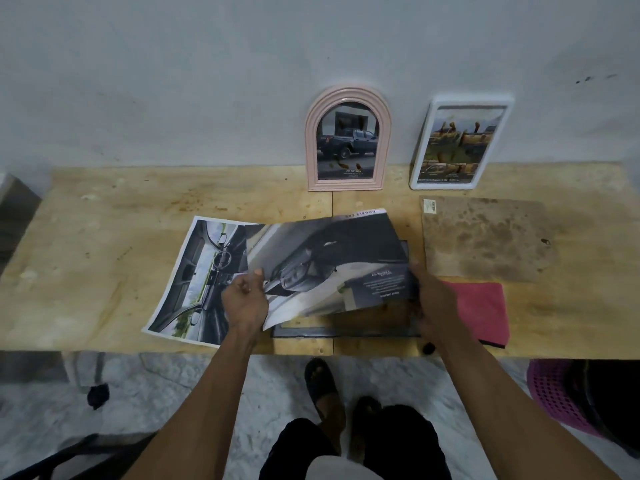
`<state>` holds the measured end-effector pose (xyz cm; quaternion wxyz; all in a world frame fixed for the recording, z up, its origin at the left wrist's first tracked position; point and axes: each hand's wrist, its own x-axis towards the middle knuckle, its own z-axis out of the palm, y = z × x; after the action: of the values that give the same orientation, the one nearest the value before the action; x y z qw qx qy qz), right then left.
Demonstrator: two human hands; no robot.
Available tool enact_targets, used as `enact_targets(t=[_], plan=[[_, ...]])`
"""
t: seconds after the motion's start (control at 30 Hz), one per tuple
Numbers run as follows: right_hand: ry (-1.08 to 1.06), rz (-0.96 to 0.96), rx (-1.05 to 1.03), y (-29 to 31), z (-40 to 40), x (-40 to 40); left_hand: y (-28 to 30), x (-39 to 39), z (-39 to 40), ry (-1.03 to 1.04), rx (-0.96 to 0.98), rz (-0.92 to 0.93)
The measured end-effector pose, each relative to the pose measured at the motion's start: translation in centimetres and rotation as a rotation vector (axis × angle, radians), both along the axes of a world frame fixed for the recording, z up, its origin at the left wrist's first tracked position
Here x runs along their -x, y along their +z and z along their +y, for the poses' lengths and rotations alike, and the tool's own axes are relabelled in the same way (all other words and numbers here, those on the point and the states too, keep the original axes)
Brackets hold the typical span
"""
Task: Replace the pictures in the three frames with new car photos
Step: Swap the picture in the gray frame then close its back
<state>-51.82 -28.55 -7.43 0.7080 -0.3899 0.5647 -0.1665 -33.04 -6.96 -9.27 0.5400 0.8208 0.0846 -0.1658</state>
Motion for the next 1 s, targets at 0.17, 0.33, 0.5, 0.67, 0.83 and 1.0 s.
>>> enact_targets(t=[0.17,0.33,0.5,0.67,0.83,1.0], plan=[[0.245,-0.338,-0.074,4.0,4.4,-3.1,3.4,2.1,0.6,0.242,0.041,-0.113],[0.262,-0.212,0.161,4.9,10.4,-6.4,5.4,5.6,2.4,0.357,0.091,-0.095],[0.388,-0.047,0.289,5.4,12.7,-7.4,6.1,5.8,7.8,0.405,-0.004,-0.078],[0.662,-0.033,0.355,4.8,14.1,-8.6,7.5,0.8,15.2,0.218,-0.542,-0.22],[0.868,0.005,0.425,3.9,18.2,-12.8,7.7,-4.9,19.3,-0.002,-0.41,0.061],[0.791,0.054,0.369,2.0,24.8,-20.0,5.8,-11.5,24.5,0.078,-0.305,0.062]])
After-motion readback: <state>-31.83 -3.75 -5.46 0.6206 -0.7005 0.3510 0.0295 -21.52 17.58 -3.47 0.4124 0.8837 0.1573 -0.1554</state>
